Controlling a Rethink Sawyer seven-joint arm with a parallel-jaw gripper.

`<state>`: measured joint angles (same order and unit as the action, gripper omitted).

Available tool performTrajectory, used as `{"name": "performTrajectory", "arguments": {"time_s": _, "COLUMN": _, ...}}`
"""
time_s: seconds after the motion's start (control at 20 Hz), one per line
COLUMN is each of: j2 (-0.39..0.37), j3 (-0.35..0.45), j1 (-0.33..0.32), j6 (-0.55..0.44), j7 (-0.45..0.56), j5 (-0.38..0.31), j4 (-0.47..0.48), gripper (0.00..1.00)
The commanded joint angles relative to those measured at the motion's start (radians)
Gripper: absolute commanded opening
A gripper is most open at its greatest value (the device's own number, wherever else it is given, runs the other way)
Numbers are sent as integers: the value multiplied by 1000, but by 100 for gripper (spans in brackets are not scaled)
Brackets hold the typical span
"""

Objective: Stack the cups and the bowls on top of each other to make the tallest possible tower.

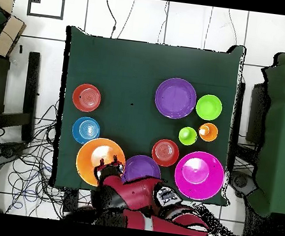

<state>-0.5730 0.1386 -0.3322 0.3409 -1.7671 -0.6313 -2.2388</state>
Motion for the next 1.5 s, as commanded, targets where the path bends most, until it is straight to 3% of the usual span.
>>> {"name": "performTrajectory", "arguments": {"time_s": 0.05, "j2": -74, "j3": 298, "j1": -143, "j6": -332, "j7": 95, "j5": -120, "j4": 112, "gripper": 100}}
{"name": "performTrajectory", "arguments": {"time_s": 0.25, "j2": -99, "j3": 374, "j1": -203, "j6": -391, "j7": 112, "j5": -146, "j4": 103, "gripper": 100}}
{"name": "performTrajectory", "arguments": {"time_s": 0.45, "j2": -146, "j3": 450, "j1": -257, "j6": -459, "j7": 109, "j5": -118, "j4": 77, "gripper": 100}}
{"name": "performTrajectory", "arguments": {"time_s": 0.75, "j2": -185, "j3": 491, "j1": -250, "j6": -510, "j7": 56, "j5": -69, "j4": 77, "gripper": 100}}
{"name": "performTrajectory", "arguments": {"time_s": 0.95, "j2": -188, "j3": 479, "j1": -220, "j6": -516, "j7": 26, "j5": -66, "j4": 98, "gripper": 100}}
{"name": "performTrajectory", "arguments": {"time_s": 1.15, "j2": -255, "j3": 463, "j1": -219, "j6": -549, "j7": 40, "j5": -77, "j4": 84, "gripper": 100}}
{"name": "performTrajectory", "arguments": {"time_s": 1.5, "j2": -396, "j3": 328, "j1": -192, "j6": -555, "j7": 36, "j5": -158, "j4": 84, "gripper": 100}}
